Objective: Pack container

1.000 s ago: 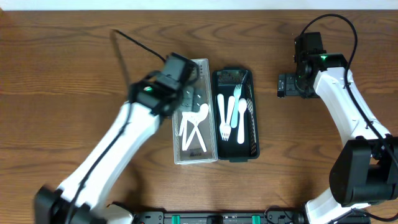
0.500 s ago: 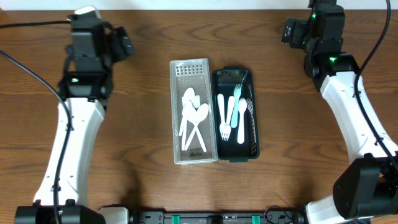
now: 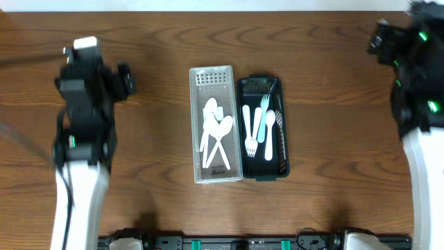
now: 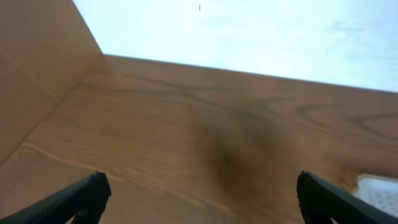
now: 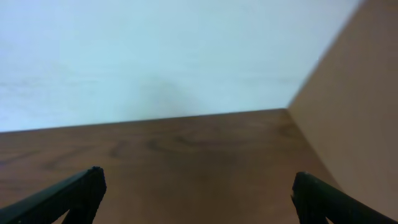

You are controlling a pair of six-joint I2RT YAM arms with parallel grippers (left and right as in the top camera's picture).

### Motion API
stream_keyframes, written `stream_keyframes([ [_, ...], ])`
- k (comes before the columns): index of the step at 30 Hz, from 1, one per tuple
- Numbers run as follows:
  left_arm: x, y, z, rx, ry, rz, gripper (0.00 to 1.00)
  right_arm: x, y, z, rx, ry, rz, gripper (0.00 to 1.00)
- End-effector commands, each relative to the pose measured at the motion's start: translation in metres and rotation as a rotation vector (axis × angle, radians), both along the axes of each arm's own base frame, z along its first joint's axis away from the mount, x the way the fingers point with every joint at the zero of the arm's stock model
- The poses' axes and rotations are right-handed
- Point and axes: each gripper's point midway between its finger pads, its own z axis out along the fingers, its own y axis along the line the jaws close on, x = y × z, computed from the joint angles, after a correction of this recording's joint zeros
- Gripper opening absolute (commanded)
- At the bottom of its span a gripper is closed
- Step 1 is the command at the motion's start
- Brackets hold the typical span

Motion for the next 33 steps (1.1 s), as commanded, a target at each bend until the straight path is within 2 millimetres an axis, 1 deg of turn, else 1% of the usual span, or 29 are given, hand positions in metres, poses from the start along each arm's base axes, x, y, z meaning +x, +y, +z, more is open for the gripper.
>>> stream_keyframes([
  [1, -0.033, -0.016, -0.006, -0.003, -0.066, -0.058, 0.98, -0.021, 0.004, -0.046, 0.032, 0.070, 0.015, 0.99],
  [3, -0.054, -0.020, -0.015, 0.013, -0.087, -0.078, 0.98, -0.032, 0.009, -0.055, 0.027, 0.040, 0.024, 0.99],
  [5, -0.076, -0.020, -0.023, 0.015, -0.118, -0.079, 0.98, -0.048, 0.017, -0.063, 0.022, 0.006, 0.041, 0.99],
  [6, -0.085, -0.020, -0.028, 0.014, -0.126, -0.079, 0.98, -0.059, 0.021, -0.069, 0.022, 0.005, 0.049, 0.99],
  [7, -0.096, -0.020, -0.034, 0.014, -0.123, -0.079, 0.98, -0.073, 0.026, -0.080, 0.024, 0.022, 0.057, 0.99],
  [9, -0.109, -0.019, -0.044, 0.005, -0.112, -0.075, 0.98, -0.093, 0.033, -0.095, 0.037, 0.046, 0.067, 0.99],
  [10, -0.115, -0.019, -0.046, -0.005, -0.117, -0.071, 0.98, -0.106, 0.035, -0.105, 0.038, 0.058, 0.069, 0.99],
  [14, -0.125, -0.019, -0.034, -0.005, -0.186, -0.071, 0.98, -0.145, 0.039, -0.134, 0.032, 0.076, 0.065, 0.99],
  [17, -0.127, -0.019, -0.033, -0.005, -0.192, -0.071, 0.98, -0.169, 0.040, -0.151, 0.034, 0.107, 0.065, 0.99],
  [19, -0.127, -0.019, -0.033, -0.004, -0.194, -0.071, 0.98, -0.177, 0.041, -0.152, 0.034, 0.097, 0.068, 0.99],
  [21, -0.127, -0.019, -0.032, -0.004, -0.196, -0.070, 0.98, -0.179, 0.041, -0.147, 0.033, 0.071, 0.070, 0.99],
  [23, -0.127, -0.019, -0.032, -0.004, -0.196, -0.070, 0.98, -0.180, 0.041, -0.147, 0.033, 0.073, 0.070, 0.99],
  [28, -0.127, -0.019, -0.032, -0.004, -0.196, -0.070, 0.98, -0.183, 0.041, -0.153, 0.035, 0.099, 0.069, 0.99],
  [33, -0.127, -0.019, -0.032, -0.004, -0.196, -0.070, 0.98, -0.188, 0.041, -0.164, 0.039, 0.148, 0.069, 0.99],
])
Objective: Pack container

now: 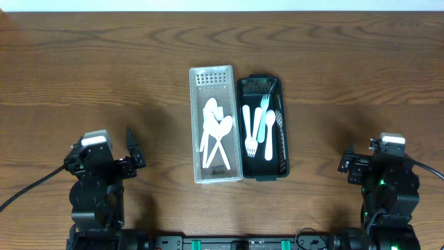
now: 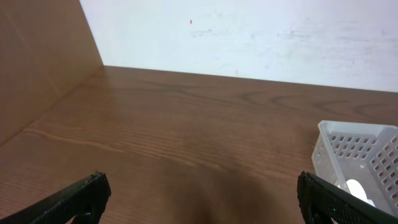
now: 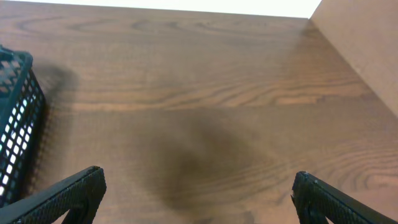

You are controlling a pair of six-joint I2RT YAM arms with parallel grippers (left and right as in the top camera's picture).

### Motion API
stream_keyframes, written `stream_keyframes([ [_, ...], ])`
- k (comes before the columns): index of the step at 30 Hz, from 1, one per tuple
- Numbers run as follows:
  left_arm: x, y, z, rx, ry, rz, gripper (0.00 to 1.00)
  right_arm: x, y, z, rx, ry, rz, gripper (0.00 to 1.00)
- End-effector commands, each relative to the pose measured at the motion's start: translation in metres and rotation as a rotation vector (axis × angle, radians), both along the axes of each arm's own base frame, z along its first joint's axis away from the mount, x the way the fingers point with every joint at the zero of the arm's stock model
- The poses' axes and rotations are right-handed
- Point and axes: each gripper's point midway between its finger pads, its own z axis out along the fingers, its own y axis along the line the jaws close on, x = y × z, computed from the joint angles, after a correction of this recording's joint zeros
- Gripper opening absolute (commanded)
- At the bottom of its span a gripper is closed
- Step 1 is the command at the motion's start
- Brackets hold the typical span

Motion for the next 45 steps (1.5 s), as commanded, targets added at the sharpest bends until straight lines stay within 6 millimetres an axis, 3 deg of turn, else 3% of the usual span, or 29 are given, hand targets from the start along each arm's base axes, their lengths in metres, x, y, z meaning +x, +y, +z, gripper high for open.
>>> stream_keyframes([
  [1, 0.000, -0.001, 0.002, -0.002, -0.007, -0.004, 0.98, -0.003, 0.002, -0.005, 0.013, 0.018, -0.002, 0.99],
  [15, 0.000, -0.001, 0.002, -0.002, -0.007, -0.004, 0.98, -0.030, 0.003, -0.033, 0.020, 0.152, -0.003, 0.99],
  [20, 0.000, -0.001, 0.002, -0.002, -0.007, -0.004, 0.98, -0.047, 0.000, -0.018, -0.023, 0.063, -0.010, 0.99],
  [25, 0.000, -0.001, 0.002, -0.002, -0.007, -0.004, 0.98, -0.049, 0.027, 0.013, 0.081, -0.150, 0.112, 0.99],
  [31, 0.000, -0.001, 0.002, -0.002, -0.007, -0.004, 0.98, -0.018, 0.053, 0.014, 0.119, -0.267, 0.247, 0.99],
  [36, 0.000, -0.001, 0.002, -0.002, -0.007, -0.004, 0.98, 0.011, 0.053, 0.022, 0.095, -0.494, 0.254, 0.99],
  [39, 0.000, -0.001, 0.002, -0.002, -0.007, -0.004, 0.98, 0.017, 0.051, 0.026, 0.046, -0.589, 0.253, 0.99],
  [45, 0.000, -0.001, 0.002, -0.002, -0.007, -0.004, 0.98, 0.021, 0.053, -0.008, -0.046, -0.482, 0.280, 0.99],
])
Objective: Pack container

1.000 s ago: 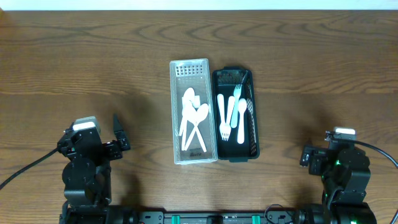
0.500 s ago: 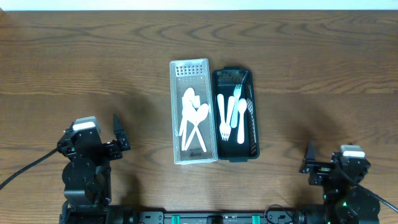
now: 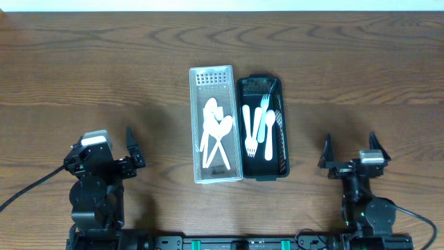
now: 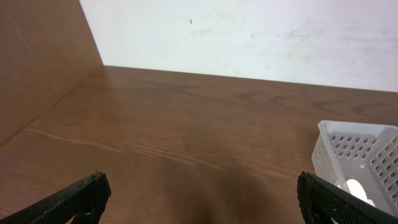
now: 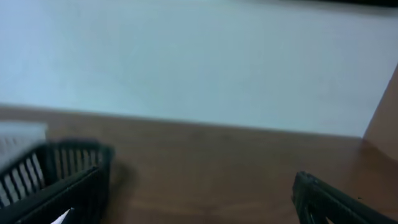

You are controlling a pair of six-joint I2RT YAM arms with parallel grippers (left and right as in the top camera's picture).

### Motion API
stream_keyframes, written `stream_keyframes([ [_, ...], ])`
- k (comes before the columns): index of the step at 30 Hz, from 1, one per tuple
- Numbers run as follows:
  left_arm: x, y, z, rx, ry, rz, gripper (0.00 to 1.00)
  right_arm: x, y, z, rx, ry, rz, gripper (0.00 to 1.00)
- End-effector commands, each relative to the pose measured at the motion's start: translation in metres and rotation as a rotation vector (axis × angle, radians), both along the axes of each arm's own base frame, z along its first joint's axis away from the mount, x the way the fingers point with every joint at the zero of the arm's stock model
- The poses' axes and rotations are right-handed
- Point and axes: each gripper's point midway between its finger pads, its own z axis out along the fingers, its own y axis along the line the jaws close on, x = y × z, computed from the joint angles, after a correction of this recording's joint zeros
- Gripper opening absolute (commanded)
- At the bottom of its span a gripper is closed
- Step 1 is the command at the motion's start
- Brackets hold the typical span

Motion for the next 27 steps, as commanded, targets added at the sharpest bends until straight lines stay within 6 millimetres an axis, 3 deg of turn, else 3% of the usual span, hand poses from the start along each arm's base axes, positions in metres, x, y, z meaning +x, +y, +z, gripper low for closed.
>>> stream_keyframes([
  [1, 0.000, -0.001, 0.002, -0.002, -0.007, -0.004, 0.98, 0.000, 0.003, -0.016, -0.061, 0.054, 0.011, 0.99],
  [4, 0.000, -0.001, 0.002, -0.002, -0.007, -0.004, 0.98, 0.000, 0.004, -0.031, -0.049, 0.115, 0.019, 0.99],
  [27, 0.000, -0.001, 0.002, -0.002, -0.007, -0.004, 0.98, 0.000, 0.004, -0.032, -0.049, 0.120, 0.019, 0.99],
])
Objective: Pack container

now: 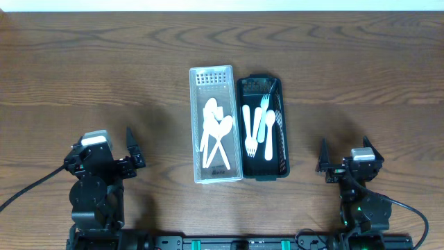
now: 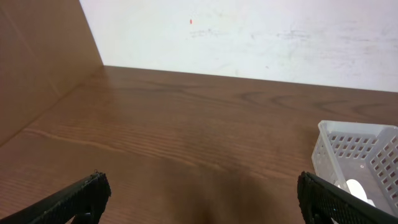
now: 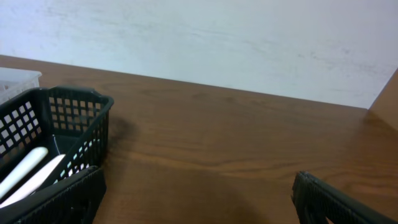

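A clear perforated container (image 1: 197, 125) at the table's middle holds white spoons (image 1: 216, 135); its corner shows in the left wrist view (image 2: 354, 149). Touching its right side, a dark mesh basket (image 1: 284, 132) holds white and pale blue forks and spoons (image 1: 258, 130), and its end shows in the right wrist view (image 3: 56, 121). My left gripper (image 1: 105, 147) rests near the front left edge, open and empty (image 2: 199, 199). Near the front right edge sits my right gripper (image 1: 345, 155), likewise open and empty (image 3: 199, 199).
Brown wood table (image 1: 347, 76) runs wide on both sides of the two containers. A white wall (image 2: 249, 31) stands behind the table, and brown side panels (image 2: 37, 68) close the left and right ends.
My right gripper has shifted slightly left at the front edge, and its view now shows the dark basket sharply. The left arm and the utensils have not moved.
Both arms first reached far over the table's left and right sides, grippers open. Then both were folded back at the front edge. After that the right gripper faced the dark basket, where it stays. The containers' contents are unchanged throughout.
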You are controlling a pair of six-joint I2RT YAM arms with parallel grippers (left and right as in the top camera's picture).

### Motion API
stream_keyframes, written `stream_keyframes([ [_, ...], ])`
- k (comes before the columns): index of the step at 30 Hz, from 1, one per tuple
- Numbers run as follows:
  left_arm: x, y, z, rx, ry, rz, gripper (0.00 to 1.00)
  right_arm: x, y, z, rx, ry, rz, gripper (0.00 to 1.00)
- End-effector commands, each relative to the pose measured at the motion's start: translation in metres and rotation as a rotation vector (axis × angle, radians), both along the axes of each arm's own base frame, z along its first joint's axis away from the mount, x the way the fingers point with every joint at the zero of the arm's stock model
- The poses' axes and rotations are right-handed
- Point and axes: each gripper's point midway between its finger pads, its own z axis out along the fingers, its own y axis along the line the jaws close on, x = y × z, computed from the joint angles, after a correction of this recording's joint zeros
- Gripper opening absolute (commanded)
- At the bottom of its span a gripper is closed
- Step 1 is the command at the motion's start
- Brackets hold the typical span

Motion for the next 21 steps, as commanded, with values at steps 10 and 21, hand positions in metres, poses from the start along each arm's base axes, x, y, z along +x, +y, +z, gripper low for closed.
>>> stream_keyframes([
  [10, -0.009, -0.001, -0.015, -0.002, 0.061, -0.006, 0.98, 0.000, 0.004, -0.002, -0.012, 0.004, 0.017, 0.99],
  [21, -0.035, -0.023, -0.053, -0.037, 0.059, -0.132, 0.98, 0.000, 0.004, -0.002, -0.012, 0.004, 0.017, 0.99],
])
